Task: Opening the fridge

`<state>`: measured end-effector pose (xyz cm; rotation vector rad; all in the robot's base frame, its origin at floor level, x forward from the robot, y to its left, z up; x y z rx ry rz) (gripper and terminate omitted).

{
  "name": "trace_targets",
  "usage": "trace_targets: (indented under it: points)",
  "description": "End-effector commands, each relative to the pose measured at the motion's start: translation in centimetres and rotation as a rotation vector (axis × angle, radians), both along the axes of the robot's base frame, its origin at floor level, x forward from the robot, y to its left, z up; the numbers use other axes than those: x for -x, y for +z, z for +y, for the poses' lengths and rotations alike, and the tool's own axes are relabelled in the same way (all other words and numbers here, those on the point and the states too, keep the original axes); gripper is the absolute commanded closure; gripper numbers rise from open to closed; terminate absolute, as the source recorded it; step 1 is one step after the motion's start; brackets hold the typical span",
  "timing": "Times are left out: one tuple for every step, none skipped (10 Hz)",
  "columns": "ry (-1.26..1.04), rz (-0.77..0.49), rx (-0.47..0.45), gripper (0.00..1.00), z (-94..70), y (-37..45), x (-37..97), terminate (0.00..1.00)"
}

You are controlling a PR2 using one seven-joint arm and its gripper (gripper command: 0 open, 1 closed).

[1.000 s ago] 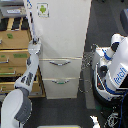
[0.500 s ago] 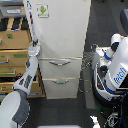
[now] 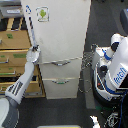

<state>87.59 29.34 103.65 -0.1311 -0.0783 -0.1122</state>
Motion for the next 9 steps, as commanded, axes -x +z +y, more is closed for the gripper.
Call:
trace_targets:
  points:
    - [-0.305, -0.041, 0.046, 1.00, -4.4, 5.8, 17.6, 0.00]
    - [-0.330, -0.050, 0.054, 1.00, -5.0, 6.8, 20.1, 0.00]
    - [-0.352, -0.069, 0.060, 1.00, -5.9, 8.7, 22.6, 0.00]
    - [-0.358, -0.082, 0.073, 1.00, -6.4, 9.9, 23.5, 0.00]
    - [-0.408, -0.109, 0.074, 1.00, -8.7, 12.7, 26.2, 0.00]
    - [-0.417, -0.115, 0.074, 1.00, -9.2, 13.3, 26.8, 0.00]
    - [-0.487, -0.118, 0.081, 1.00, -11.1, 14.1, 29.7, 0.00]
    - [-0.486, -0.119, 0.078, 1.00, -11.0, 14.2, 29.8, 0.00]
    - [-0.489, -0.099, -0.037, 1.00, -7.0, 11.1, 27.9, 0.00]
